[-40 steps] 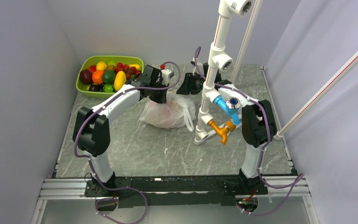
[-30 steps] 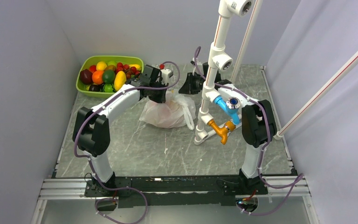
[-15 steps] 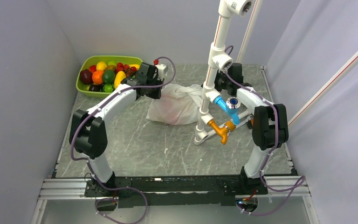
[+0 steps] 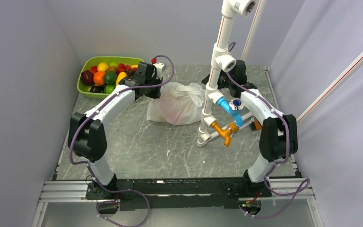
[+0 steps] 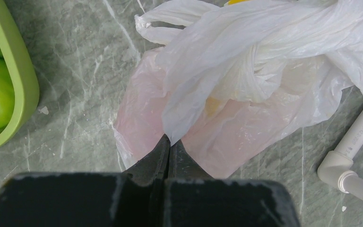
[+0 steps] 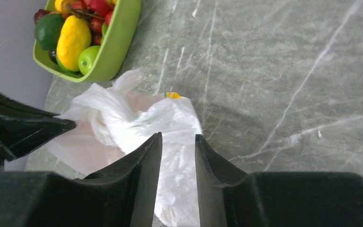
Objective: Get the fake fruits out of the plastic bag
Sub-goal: Untie the plastic bag at the center of the board, then adjust the plastic bag at the center of the board.
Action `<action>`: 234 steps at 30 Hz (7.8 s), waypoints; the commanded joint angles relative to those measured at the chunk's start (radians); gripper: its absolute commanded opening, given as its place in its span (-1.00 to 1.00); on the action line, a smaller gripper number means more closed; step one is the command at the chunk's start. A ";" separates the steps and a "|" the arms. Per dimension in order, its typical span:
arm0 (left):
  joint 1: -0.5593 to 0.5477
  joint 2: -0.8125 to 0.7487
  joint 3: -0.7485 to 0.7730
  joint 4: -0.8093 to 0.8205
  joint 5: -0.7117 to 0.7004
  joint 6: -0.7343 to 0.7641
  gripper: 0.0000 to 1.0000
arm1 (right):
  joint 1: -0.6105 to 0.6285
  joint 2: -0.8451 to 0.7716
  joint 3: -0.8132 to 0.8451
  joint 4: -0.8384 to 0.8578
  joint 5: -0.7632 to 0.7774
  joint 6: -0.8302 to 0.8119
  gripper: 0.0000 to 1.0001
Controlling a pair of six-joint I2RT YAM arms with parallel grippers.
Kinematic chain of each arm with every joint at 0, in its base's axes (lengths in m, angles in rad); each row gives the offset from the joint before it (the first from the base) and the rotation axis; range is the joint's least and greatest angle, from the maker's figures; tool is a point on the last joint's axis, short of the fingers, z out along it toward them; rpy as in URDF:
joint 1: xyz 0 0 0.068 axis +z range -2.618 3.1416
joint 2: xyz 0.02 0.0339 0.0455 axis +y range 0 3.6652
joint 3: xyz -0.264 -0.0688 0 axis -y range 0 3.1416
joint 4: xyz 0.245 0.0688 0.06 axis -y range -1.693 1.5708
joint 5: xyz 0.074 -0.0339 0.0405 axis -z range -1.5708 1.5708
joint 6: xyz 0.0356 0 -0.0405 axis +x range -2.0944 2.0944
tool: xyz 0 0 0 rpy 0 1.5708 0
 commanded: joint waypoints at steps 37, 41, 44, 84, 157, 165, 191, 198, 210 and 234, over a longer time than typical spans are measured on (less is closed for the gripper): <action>0.001 -0.027 -0.006 0.015 0.038 0.004 -1.00 | 0.234 0.094 0.192 -0.154 0.493 -0.171 -0.82; 0.002 -0.017 -0.005 0.008 0.002 0.009 -1.00 | 0.198 0.048 0.149 -0.095 0.440 -0.108 -0.90; 0.005 -0.004 -0.005 0.007 -0.015 0.011 -1.00 | 0.153 0.032 0.101 -0.030 0.321 -0.036 -0.97; 0.043 0.079 0.254 -0.077 0.462 0.049 0.82 | -0.028 -0.090 -0.102 0.210 -0.331 0.087 -1.00; 0.083 0.024 0.053 0.122 0.454 -0.180 -1.00 | 0.183 -0.078 0.090 -0.162 0.045 -0.387 0.61; 0.084 0.017 0.061 0.105 0.413 -0.170 -1.00 | 0.187 -0.065 0.078 -0.150 0.134 -0.339 0.08; 0.242 -0.063 -0.100 0.321 0.559 -0.367 -1.00 | -0.123 -0.219 -0.209 0.251 -0.089 0.118 -1.00; 0.227 -0.128 -0.103 0.324 0.561 -0.268 -0.55 | -0.065 -0.189 -0.191 0.299 -0.245 0.068 -1.00; 0.012 -0.296 -0.149 0.291 0.007 0.064 0.77 | -0.025 -0.241 -0.235 0.346 -0.312 0.047 -1.00; -0.145 0.311 0.479 0.253 -0.022 0.036 0.92 | -0.017 -0.331 -0.294 0.315 -0.246 -0.006 -1.00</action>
